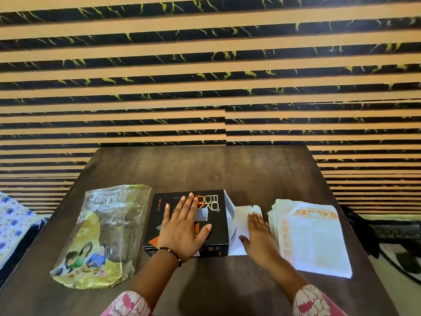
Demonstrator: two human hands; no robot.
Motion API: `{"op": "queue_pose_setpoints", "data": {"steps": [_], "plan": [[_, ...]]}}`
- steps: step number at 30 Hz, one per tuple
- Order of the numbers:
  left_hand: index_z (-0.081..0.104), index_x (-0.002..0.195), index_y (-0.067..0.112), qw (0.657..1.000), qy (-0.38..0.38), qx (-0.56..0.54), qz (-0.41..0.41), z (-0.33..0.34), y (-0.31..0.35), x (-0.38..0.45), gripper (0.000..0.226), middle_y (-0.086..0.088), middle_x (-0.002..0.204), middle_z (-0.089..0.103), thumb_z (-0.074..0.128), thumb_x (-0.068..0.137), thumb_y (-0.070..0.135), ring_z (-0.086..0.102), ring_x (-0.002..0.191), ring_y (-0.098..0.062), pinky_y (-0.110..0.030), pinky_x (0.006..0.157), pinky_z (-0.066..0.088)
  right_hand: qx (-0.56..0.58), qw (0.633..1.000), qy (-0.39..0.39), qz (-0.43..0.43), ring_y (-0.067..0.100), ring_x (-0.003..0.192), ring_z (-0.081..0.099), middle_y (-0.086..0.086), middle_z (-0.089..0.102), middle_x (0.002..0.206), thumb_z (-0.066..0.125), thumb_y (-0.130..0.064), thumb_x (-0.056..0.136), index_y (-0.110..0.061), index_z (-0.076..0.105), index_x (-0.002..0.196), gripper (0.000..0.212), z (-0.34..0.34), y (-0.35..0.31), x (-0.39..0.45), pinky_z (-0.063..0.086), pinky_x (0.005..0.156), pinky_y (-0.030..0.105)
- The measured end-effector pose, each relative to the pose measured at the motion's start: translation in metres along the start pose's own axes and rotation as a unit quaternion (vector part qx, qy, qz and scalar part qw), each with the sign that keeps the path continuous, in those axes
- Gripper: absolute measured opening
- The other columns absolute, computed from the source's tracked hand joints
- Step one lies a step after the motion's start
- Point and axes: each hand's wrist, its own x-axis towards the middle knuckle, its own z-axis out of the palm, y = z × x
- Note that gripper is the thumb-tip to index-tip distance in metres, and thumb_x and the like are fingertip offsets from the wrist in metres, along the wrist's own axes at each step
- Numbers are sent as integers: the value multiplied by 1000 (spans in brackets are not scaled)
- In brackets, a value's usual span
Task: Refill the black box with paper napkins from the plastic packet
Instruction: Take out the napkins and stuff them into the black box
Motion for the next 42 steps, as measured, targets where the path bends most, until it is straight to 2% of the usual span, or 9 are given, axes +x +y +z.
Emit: {"op": "queue_pose_setpoints", "data": {"steps": [11,16,21,24,29,33,36,38,42], "plan": [[0,145,29,999,-12,-16,32,-8,-23,5,100,14,150,-8,-14,62,82,-13,136,-5,-43,116,-9,-61,998,-21,15,25,145,-11,8,-13,158,26,-53,93,-10,-9,147,77,11,-2,-6,-5,116,34],[0,146,29,1000,-17,2,21,-9,-23,6,93,13,154,-5,-2,68,80,-11,137,-4,-44,117,-8,-13,999,-16,-43,26,146,9,8,15,157,45,-37,93,-16,20,146,63,-10,-33,-10,8,117,39],[2,146,28,1000,-11,5,22,-8,-22,5,99,10,156,-1,-11,64,82,-4,142,-8,-41,114,-12,197,978,-52,-55,23,115,55,6,56,129,49,-10,91,-18,45,130,40,-12,-52,-18,48,94,29],[3,146,28,1000,-9,-1,20,-8,-22,5,90,10,156,1,1,70,76,-3,143,-10,-43,116,-10,206,976,-55,-31,23,106,60,3,62,115,49,-5,89,-23,47,121,38,-16,-34,-24,51,83,25],[4,146,27,1000,-10,-3,9,-7,-18,6,88,9,157,1,2,71,71,-3,144,-12,-46,116,-10,222,974,-31,11,18,88,64,0,66,85,55,-5,87,-27,56,76,25,-16,-9,-33,48,75,18],[3,146,26,1000,-17,10,-4,-7,-13,6,88,7,157,-2,-2,69,69,-6,144,-13,-47,112,-15,250,962,-108,-3,10,73,66,-2,66,70,53,-4,88,-24,61,74,25,-20,-7,-46,45,64,10],[1,147,24,1000,-15,11,-23,-6,-7,5,90,6,157,-4,-6,69,68,-9,144,-13,-47,111,-16,286,937,-197,-41,13,74,63,-2,64,77,45,7,87,-10,67,93,29,-20,-16,-53,44,59,6],[1,147,22,999,-11,5,-34,-5,-3,3,93,5,157,-3,-7,68,70,-9,143,-13,-47,112,-15,308,919,-238,-56,11,80,60,-1,64,96,44,8,84,-17,63,113,43,-16,-25,-59,42,59,7],[-3,146,21,999,-21,2,-32,-7,-1,-1,116,5,156,-9,-24,52,84,-10,143,-14,-49,112,-15,307,914,-253,-77,20,112,56,-7,54,129,51,-3,88,-39,50,126,52,-8,-42,-65,46,89,25]]}}
